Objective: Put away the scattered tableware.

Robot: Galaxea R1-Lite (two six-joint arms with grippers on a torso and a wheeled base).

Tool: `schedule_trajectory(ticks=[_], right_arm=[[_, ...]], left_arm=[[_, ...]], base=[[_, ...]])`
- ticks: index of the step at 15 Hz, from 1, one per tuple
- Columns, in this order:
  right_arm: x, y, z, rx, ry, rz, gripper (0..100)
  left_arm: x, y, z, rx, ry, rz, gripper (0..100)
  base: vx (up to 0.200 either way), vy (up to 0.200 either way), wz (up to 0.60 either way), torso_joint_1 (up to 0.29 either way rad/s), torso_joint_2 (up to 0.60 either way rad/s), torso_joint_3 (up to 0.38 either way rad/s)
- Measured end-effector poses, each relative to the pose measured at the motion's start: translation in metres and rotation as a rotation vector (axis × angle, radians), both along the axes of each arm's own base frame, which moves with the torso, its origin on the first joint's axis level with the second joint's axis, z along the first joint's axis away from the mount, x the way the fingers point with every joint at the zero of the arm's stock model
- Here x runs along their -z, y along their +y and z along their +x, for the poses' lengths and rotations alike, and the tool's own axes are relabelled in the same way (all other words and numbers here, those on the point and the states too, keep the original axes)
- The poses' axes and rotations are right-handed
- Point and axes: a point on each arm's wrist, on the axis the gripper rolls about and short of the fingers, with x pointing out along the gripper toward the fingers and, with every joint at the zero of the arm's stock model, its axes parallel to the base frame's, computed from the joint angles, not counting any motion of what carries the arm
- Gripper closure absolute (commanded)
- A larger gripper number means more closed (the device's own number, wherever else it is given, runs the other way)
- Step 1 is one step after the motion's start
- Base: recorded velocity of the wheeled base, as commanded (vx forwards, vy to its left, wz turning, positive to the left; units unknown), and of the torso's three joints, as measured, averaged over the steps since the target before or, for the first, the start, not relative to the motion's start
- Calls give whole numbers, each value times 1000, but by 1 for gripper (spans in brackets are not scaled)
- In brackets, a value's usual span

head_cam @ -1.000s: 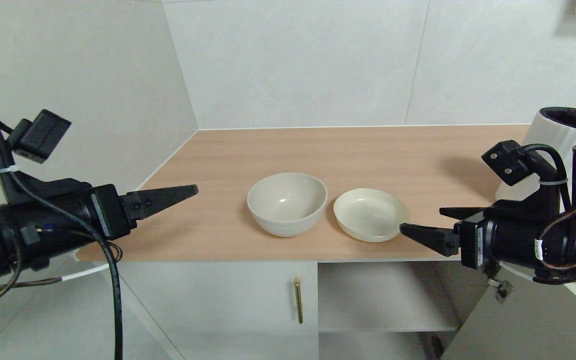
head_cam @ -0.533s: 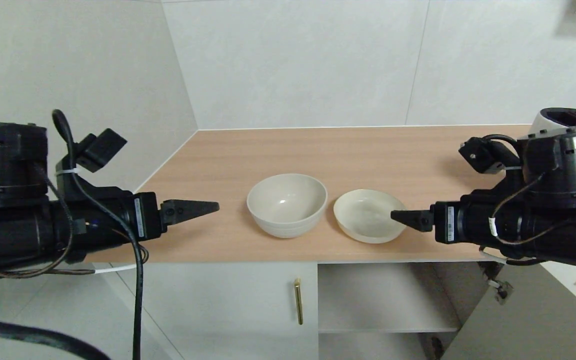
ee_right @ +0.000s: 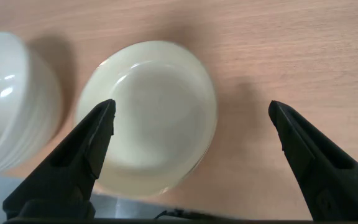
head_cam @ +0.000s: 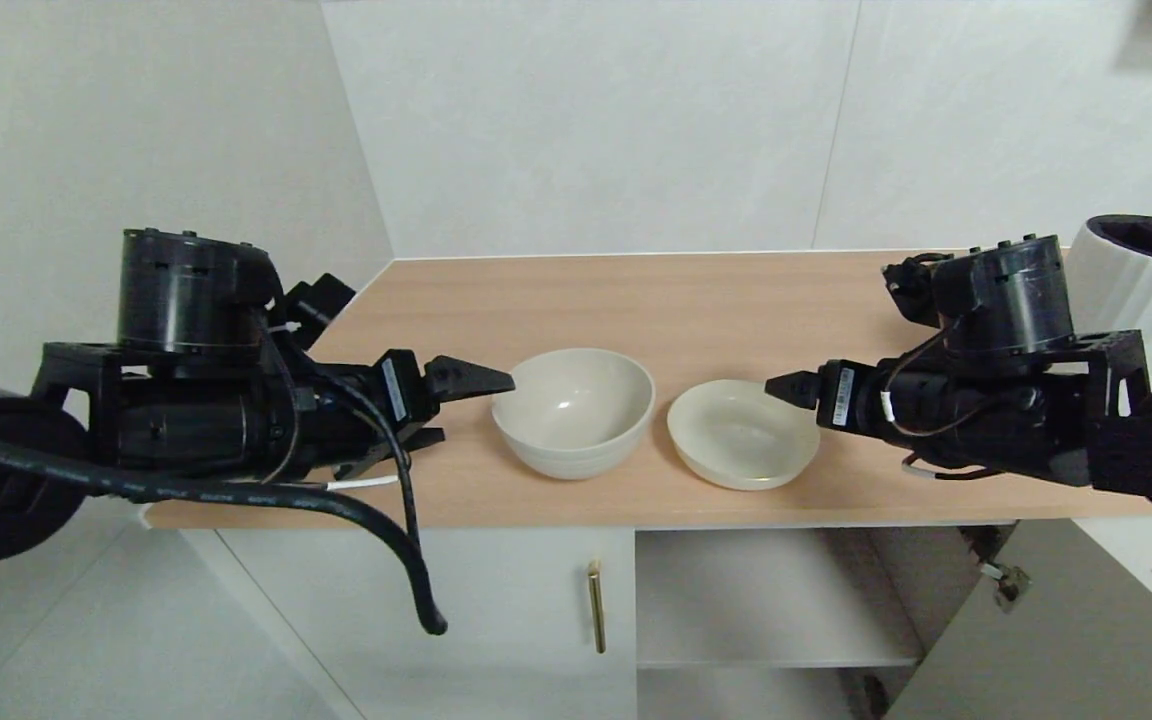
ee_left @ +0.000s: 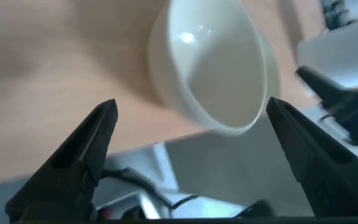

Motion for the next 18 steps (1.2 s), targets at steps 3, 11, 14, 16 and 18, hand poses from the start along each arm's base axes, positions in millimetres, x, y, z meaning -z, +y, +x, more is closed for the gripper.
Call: schedule_trajectory(ticks=[3,11,14,16,18], right_arm=[[4,2,4,2,9,-4,0],[5,2,4,2,13,-7,0],[5,2,4,3,13,-6,0],[5,2,4,3,13,-6,0],[5,2,4,3,12,-6,0]], left_arm=[[7,-14,7,-19,-1,-8,0],[26,-24,18,-20,58,1,0],[28,-25,19,-20,66,5,0],[29,-25,19,-20,69,6,100],[29,-25,19,-21,69,6,100]], base=[[0,0,0,0,0,0],[0,0,0,0,0,0],[0,0,0,0,0,0],[0,0,0,0,0,0],[0,0,0,0,0,0]])
